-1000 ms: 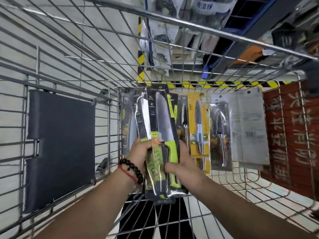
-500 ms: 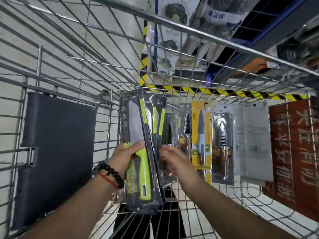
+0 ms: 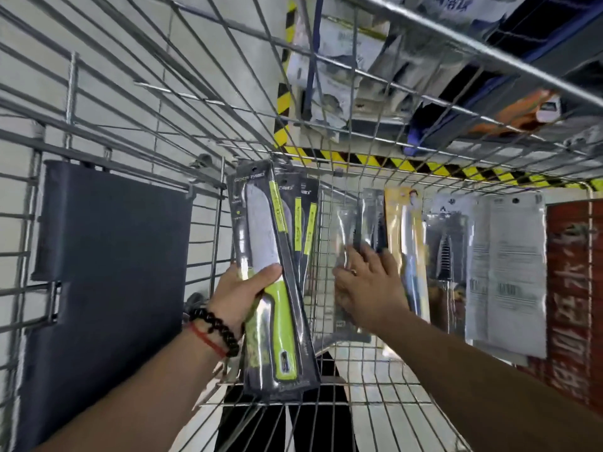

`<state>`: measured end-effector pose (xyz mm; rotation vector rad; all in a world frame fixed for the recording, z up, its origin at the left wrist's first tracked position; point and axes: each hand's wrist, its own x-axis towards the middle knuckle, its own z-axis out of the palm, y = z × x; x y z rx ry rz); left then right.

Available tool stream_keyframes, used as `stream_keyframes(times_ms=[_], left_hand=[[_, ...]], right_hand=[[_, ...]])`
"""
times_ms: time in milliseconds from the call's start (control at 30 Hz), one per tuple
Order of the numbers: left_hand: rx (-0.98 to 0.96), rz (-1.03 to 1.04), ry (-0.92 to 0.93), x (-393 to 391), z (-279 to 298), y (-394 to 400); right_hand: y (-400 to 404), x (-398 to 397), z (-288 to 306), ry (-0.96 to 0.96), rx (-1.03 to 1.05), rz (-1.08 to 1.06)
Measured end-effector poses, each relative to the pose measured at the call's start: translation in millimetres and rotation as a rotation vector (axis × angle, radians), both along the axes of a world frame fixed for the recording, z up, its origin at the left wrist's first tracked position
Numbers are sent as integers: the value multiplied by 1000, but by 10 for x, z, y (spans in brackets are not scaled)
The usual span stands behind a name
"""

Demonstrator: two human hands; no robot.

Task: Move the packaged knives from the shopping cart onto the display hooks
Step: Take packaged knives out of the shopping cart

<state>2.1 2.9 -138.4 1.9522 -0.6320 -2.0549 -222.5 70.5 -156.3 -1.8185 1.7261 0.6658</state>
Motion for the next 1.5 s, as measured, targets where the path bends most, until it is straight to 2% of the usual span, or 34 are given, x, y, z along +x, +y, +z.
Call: stream_keyframes(times_ms=[100, 233, 367, 500, 667, 900, 1033, 1133, 1233, 1300, 1367, 1433, 1500], left_hand=[[19, -29, -26, -67, -24, 8], [6, -53, 8, -329, -22, 101], [10, -66, -37, -667, -176, 217], [-27, -183, -106, -886, -360, 304], [-64, -220, -181, -977, -325, 202], [-146, -400, -241, -942, -244, 146], [-122, -469, -168, -843, -168, 150], [-211, -486, -177, -802, -98, 178], [-348, -511, -294, -800, -6, 141], [-429, -545, -361, -811, 80, 93], [-498, -568, -392, -818, 172, 61], [-496, -583, -343, -841, 272, 53], [-465, -598, -268, -883, 339, 79]], right_hand=[[109, -192, 115, 95, -9, -16], [194, -246, 190, 118, 21, -40], [195, -255, 272, 144, 56, -83], [216, -289, 248, 109, 34, -103], [229, -77, 301, -45, 52, -398], [252, 356, 232, -159, 42, -531], [323, 402, 268, -153, -110, -561], [384, 424, 324, -142, -67, -568], [451, 488, 369, -138, -17, -508], [477, 459, 376, -214, -78, -580], [472, 329, 380, -295, -227, -693], [420, 82, 371, -279, -322, -878], [390, -245, 283, -206, -325, -1130]])
